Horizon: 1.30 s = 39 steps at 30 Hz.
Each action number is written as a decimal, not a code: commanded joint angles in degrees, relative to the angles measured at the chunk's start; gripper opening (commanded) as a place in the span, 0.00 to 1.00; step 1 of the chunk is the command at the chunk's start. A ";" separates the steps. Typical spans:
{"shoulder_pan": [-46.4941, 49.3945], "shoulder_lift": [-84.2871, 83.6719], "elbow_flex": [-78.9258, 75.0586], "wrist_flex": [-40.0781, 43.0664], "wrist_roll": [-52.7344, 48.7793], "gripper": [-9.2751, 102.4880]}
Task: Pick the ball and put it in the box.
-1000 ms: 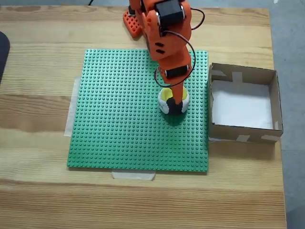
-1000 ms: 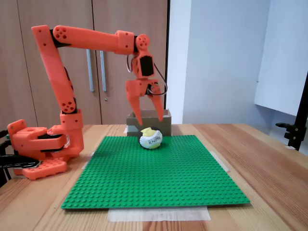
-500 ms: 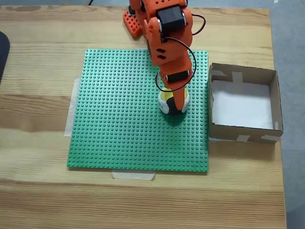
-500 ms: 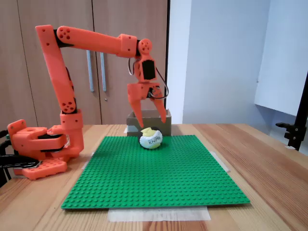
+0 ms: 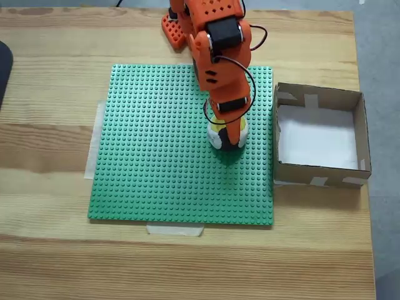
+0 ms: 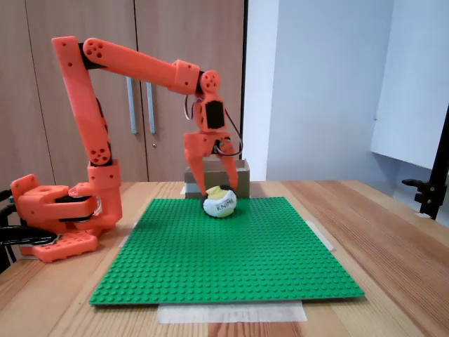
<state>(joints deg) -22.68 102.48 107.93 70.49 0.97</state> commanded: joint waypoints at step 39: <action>1.49 1.85 10.20 -11.60 1.14 0.32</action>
<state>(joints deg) -21.97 102.83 117.77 59.41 1.93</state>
